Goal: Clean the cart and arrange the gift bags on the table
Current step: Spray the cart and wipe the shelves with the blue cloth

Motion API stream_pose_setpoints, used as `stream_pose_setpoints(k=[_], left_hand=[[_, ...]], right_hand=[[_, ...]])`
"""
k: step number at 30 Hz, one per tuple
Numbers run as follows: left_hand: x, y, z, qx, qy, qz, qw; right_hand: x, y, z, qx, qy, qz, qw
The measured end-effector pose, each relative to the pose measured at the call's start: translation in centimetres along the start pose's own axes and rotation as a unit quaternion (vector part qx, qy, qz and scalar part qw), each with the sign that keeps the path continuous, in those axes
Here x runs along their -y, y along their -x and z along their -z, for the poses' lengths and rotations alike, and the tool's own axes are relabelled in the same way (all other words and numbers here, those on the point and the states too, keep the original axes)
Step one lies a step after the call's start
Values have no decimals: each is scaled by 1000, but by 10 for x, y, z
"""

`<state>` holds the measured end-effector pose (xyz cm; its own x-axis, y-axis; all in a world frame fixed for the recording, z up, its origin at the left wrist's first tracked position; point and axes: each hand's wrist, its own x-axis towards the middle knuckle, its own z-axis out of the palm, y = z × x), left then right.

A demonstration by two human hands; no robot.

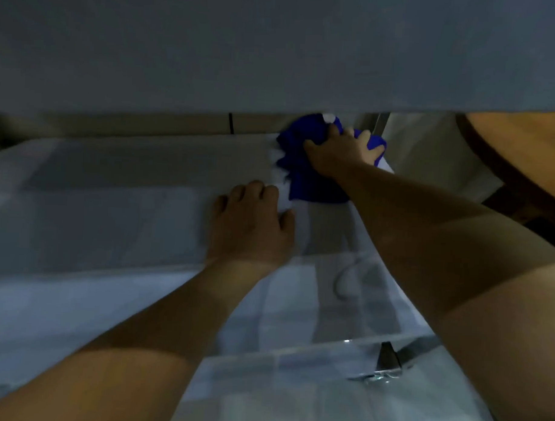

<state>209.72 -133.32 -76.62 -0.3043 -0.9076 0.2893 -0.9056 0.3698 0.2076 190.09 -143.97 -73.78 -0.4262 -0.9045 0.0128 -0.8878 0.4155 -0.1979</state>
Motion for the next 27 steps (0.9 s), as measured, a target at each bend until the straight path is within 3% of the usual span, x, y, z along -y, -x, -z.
stream_pose_setpoints(k=[12,27], left_hand=[[-1,-1,1,10,10,8,1000],[-8,-1,6,42,-22,27,999]], right_hand=[[-25,2,9,-38,-56,7,998],[-81,187,26,-20,-75,-70,995]])
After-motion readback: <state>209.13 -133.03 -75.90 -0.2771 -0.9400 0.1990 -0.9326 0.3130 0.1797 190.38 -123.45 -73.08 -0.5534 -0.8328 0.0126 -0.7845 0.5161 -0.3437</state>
